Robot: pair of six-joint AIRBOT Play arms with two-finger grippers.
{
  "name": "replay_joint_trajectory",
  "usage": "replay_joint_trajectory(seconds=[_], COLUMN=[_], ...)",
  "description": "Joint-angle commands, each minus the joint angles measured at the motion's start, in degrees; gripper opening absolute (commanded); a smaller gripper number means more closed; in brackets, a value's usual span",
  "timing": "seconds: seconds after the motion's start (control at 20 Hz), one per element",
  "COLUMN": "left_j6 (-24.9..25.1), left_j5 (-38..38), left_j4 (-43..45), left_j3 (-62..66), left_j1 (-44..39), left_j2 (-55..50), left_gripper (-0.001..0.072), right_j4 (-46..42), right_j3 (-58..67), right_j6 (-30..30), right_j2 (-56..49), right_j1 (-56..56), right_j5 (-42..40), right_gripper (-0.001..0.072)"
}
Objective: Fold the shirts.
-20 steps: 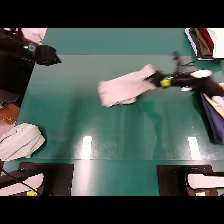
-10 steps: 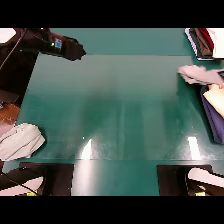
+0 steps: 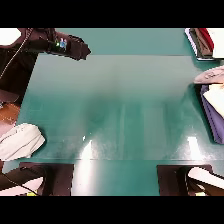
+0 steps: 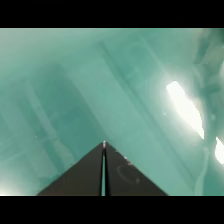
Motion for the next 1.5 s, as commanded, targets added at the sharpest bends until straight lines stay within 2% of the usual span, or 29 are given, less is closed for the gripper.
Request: replay_joint_trajectory(seconds=[0.0,0.3,0.55,0.6,0.65,0.7,0.75,0.8,0.95,1.15,1.2,1.3,1.45], left_j6=[0.11,0.15,1.6,1.6,1.6,1.6,1.6,1.6,1.57,1.55,1.55,1.55,1.55], left_j5=[-0.22,-2.56,-5.53,-5.97,-6.36,-6.51,-6.6,-6.88,-6.82,-6.69,-6.54,-5.77,-4.42], left_j4=[0.02,0.04,0.04,0.04,0.04,0.02,0.02,0.02,0.02,-0.11,-0.11,-0.11,-0.13], left_j3=[-0.02,-0.02,-0.02,-0.02,-0.02,-0.02,-0.02,-0.02,-0.02,0.0,0.0,0.0,0.0], left_j1=[-0.02,-0.02,-0.02,-0.02,-0.02,-0.02,-0.02,-0.02,-0.02,-0.02,-0.02,-0.02,-0.02], left_j2=[-0.02,-0.02,-0.02,-0.02,-0.02,-0.02,-0.02,-0.02,-0.02,-0.02,-0.02,-0.02,-0.02], left_gripper=[0.0023,0.0023,0.0023,0.0023,0.0023,0.0024,0.0023,0.0023,0.0024,0.0024,0.0023,0.0023,0.0024], right_j4=[-11.96,-38.77,-51.6,-54.64,-57.48,-60.35,-63.28,-64.98,-64.0,-54.36,-52.57,-51.21,-51.15], right_j3=[3.85,3.8,-1.01,-2.97,-4.7,-6.58,-8.52,-9.94,-12.26,-10.1,-9.7,-8.9,-7.32], right_j6=[5.14,13.75,17.51,17.9,18.25,18.82,19.8,20.87,21.88,22.56,22.53,22.53,22.53], right_j2=[4.04,7.34,8.04,8.33,8.48,9.01,9.84,10.64,14.01,18.51,19.69,21.79,23.06], right_j1=[-0.22,-0.22,-0.22,-0.22,-0.22,-0.22,-0.22,-0.22,0.09,4.44,6.21,10.75,17.11], right_j5=[5.4,18.69,27.17,28.52,29.33,29.38,29.2,28.65,26.73,23.85,23.04,21.66,21.29], right_gripper=[0.001,0.0011,0.0021,0.0142,0.0339,0.0485,0.054,0.0559,0.0556,0.0545,0.0466,0.0026,0.0014])
